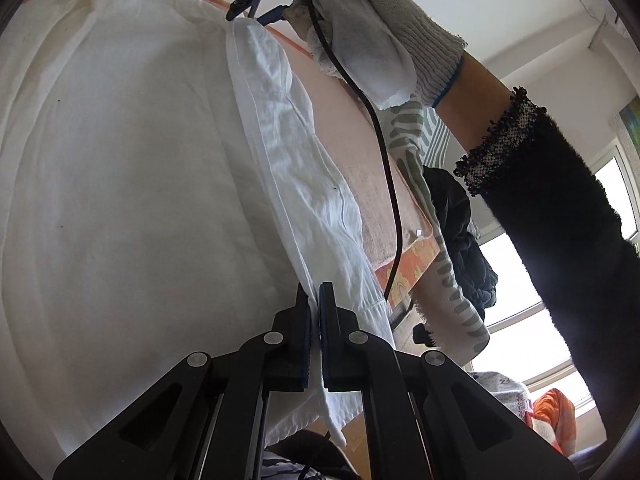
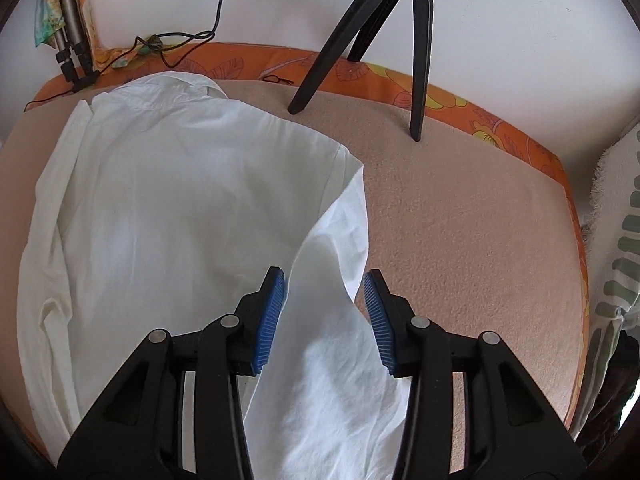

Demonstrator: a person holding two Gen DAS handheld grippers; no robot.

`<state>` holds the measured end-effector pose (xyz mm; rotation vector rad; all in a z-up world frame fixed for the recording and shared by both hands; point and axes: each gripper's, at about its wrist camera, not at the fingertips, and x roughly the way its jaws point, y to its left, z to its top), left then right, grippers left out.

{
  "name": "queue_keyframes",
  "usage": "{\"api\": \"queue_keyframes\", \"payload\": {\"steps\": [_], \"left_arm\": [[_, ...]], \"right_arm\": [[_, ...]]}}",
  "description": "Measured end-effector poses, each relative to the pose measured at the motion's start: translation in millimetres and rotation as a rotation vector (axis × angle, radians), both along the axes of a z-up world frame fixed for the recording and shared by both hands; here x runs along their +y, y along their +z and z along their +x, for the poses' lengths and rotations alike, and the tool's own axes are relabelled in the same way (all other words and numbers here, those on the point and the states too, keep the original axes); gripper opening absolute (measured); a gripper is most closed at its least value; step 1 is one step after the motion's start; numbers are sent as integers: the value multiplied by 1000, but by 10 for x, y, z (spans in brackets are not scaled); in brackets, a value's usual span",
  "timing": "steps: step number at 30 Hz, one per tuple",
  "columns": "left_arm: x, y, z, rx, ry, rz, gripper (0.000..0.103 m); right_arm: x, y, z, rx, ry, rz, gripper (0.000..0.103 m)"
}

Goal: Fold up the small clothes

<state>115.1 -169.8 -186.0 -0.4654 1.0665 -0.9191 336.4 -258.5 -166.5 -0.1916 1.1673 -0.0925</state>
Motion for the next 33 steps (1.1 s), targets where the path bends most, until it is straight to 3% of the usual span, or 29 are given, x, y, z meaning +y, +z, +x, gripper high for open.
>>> {"api": "queue_keyframes", "payload": {"steps": [2,6,8,11,13,15,17,21,25,28,30,33], "left_arm": [[-7,-17,2,10,-2,-7,2],[76,-1,-23,19,8,-30,2],[94,-1,-87,21,11,-29,2],[116,-56,-124,30,3,-9,2],[121,-84,-121,43,8,-5,2],[149,-91,-112,57,25,-24,2],[160,-39,-136,22,34,-15,2],[153,17,-182,-10,33,-15,2],[124,1,-216,-19,30,4,2],[67,16,-263,-47,33,51,2],[77,12,-277,-39,42,84,2],[137,16,-273,-19,34,98,8]], "right_arm": [[-38,-93,96,32,-23,0,7],[-33,-43,94,14,6,63,4],[14,43,57,-4,71,176,4],[178,46,-4,18,210,220,5],[221,96,-60,10,217,165,18],[128,199,-112,-22,180,158,46],[-40,347,-210,-61,153,183,53],[-531,463,-459,-91,70,211,55],[-935,168,-699,-37,1,227,55],[-1011,-81,-825,-5,-22,232,55],[-997,-177,-886,7,-41,160,55],[-1033,-63,-1044,-28,-38,173,55]]}}
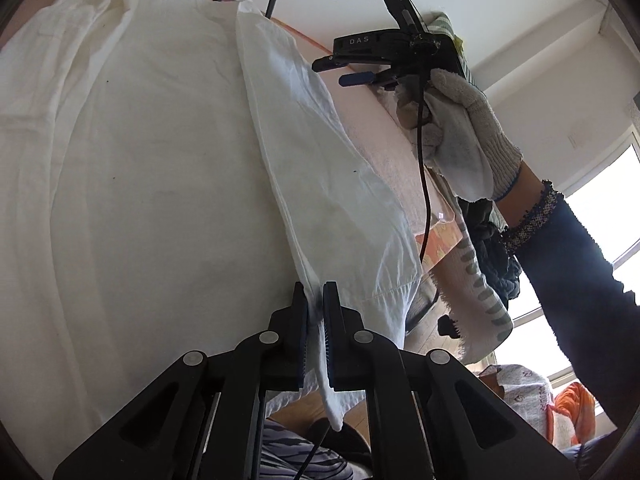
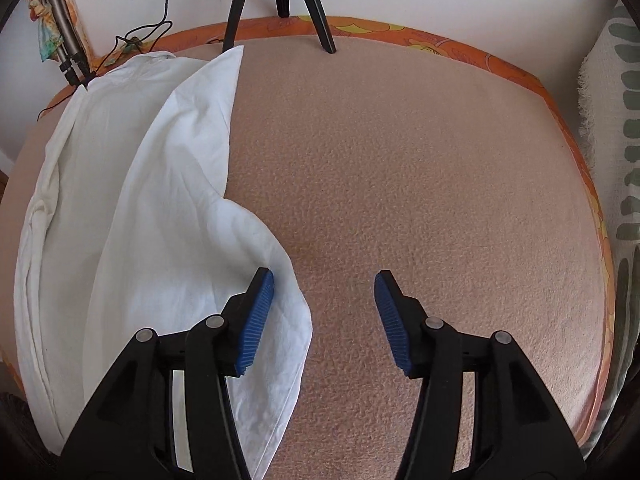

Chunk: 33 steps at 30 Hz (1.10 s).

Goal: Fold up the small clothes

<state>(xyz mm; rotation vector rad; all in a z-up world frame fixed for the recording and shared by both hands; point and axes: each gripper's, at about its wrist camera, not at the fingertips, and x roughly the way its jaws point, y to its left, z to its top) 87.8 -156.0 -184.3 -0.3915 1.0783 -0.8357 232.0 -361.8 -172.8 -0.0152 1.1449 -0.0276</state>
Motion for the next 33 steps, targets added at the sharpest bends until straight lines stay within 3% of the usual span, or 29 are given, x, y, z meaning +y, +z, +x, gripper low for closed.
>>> {"api": "queue_keyframes", "payload": {"steps": [3,6,13,19,25,28,30,33], "left_arm": [[58,16,-2,30,2,-25,21],[110,9,-63,35,6,-36,22],[132,2,-116,45,15,-52,22],[47,37,-203,22,-2,-33,19],[74,13,-269,21,-3,-39,19],[54,0,-273,26,-10,-43,14],[29,9,-267,22,-15,-38,9],[6,76,-274,7,-19,-54,7]], "right_arm": [[-88,253,-276,-53,1,90,55],[-148,425,-713,-77,22,226,55],[-107,158,-1990,-53,90,444,55],[123,-31,-2595,-70,181,488,55],[247,-232,-2641,-39,192,464,54],[263,-313,-2611,-20,193,489,43],[289,-338,-2604,-4,196,506,21],[327,-262,-2601,-3,199,543,10]]}}
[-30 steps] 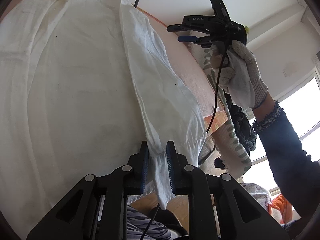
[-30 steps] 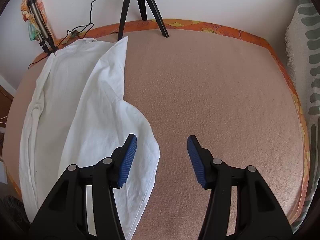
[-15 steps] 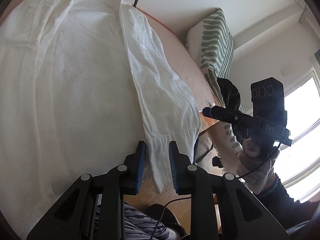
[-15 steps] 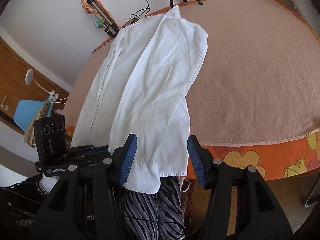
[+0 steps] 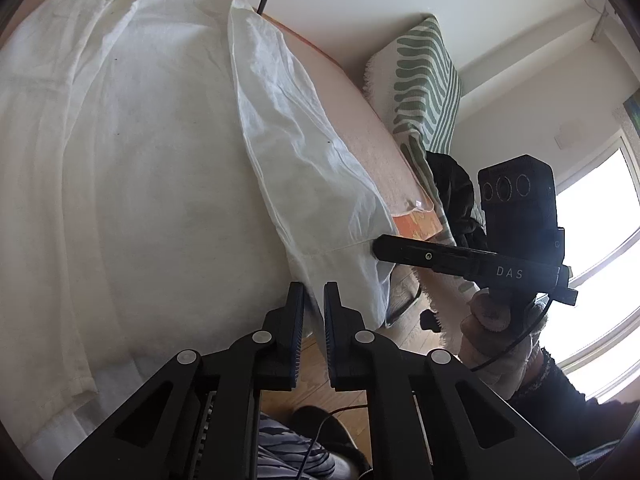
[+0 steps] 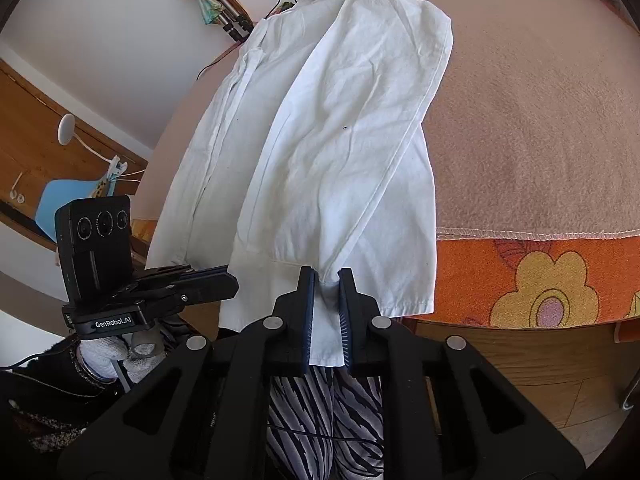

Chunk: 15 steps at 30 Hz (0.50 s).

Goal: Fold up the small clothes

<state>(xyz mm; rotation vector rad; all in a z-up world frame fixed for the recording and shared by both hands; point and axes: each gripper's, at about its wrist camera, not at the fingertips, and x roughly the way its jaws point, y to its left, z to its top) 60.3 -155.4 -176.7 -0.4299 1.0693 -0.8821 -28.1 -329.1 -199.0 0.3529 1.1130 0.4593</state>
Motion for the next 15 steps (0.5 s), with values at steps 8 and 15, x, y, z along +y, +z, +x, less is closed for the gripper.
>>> {"api": "queue_keyframes", "payload": {"steps": [8,15], "left_arm": [[-90,30,-67,-72,-21,123,7],[71,113,-168,-144,25,174,11]], "right_arm": [[-110,206,-77,14,-39,-9,10],[-166,73,-95,18,-100,-171,33]]}}
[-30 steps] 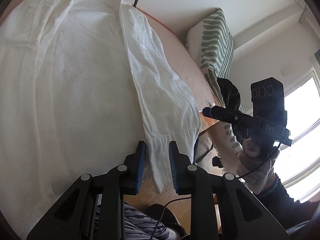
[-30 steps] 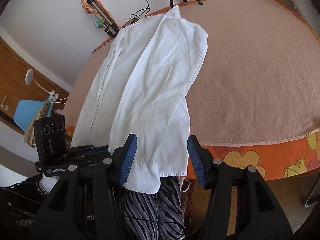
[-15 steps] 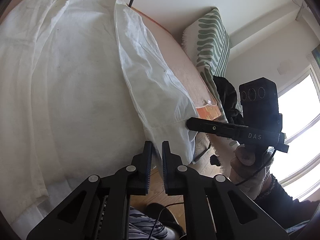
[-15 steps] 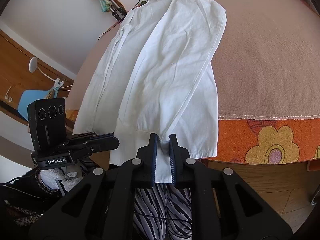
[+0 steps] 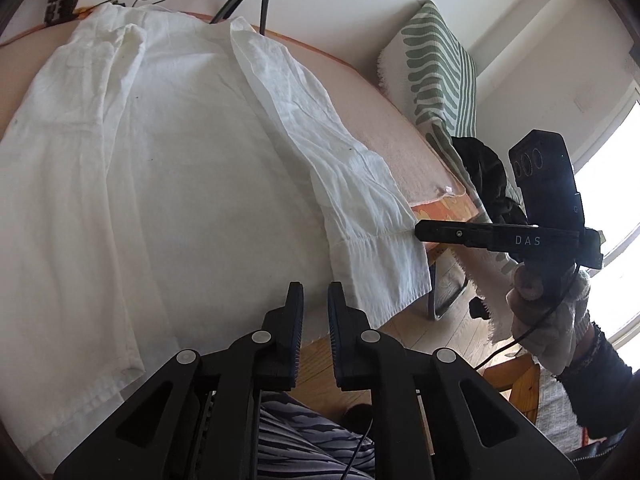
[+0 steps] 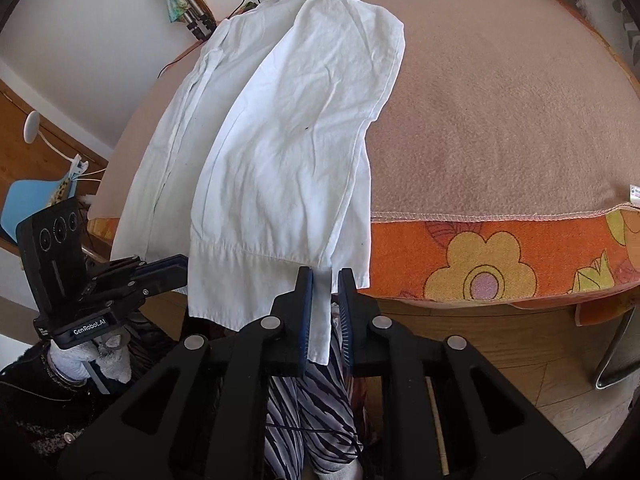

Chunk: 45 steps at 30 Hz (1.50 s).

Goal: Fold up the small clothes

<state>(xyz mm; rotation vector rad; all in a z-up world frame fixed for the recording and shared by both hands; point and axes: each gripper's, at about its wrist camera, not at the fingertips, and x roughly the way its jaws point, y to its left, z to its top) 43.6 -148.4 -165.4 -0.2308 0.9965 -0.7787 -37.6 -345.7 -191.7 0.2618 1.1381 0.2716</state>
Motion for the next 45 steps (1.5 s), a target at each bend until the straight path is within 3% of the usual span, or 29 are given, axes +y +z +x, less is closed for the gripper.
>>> {"api": "queue_keyframes", "payload": {"steps": [2,5,7,9,13,16,19,22,23,26,28,31,39,43,45], "left_arm": [[-6,104,-55,-74,-3,15,11],[-86,285,-172,-195,-28,34,12],[-218,364,-224,-243,-67,37,34],[-410,403,-237,-266,-119,46,47],[-774,348,-89,-286,-175,104,47],[-838,173,221,-166,-127,81,47],[-835,-29,327,-106,-85,125,44],[-943,-3,144,-220,-122,233,45],[-975,10,105,-231,-129,255,45],[-1010,108,76,-227,-126,223,45],[-1111,190,51,-270,-130,232,47],[-1345,231,38,-317,-144,280,57],[-1854,-34,20,-354,-151,473,58],[-1794,-49,28,-372,-124,447,61],[-1740,-53,53,-362,-114,417,54]], "right_arm": [[-102,10,50,-16,-39,24,48],[-330,-17,114,-8,-102,115,48],[-484,8,110,-18,-144,181,48],[-588,68,87,-43,-185,194,48],[-733,194,10,-90,-227,214,48],[-798,260,-46,-111,-232,220,48],[-822,292,-96,-129,-244,203,48],[-885,294,-158,-141,-252,216,48],[-907,294,-175,-146,-257,221,48],[-975,290,-214,-156,-254,257,48],[-1004,289,-228,-163,-268,260,48],[-1069,300,-262,-179,-287,269,48],[-1317,326,-428,-207,-349,286,48],[-1395,305,-467,-209,-369,296,48],[-1405,296,-456,-208,-369,304,48]]}}
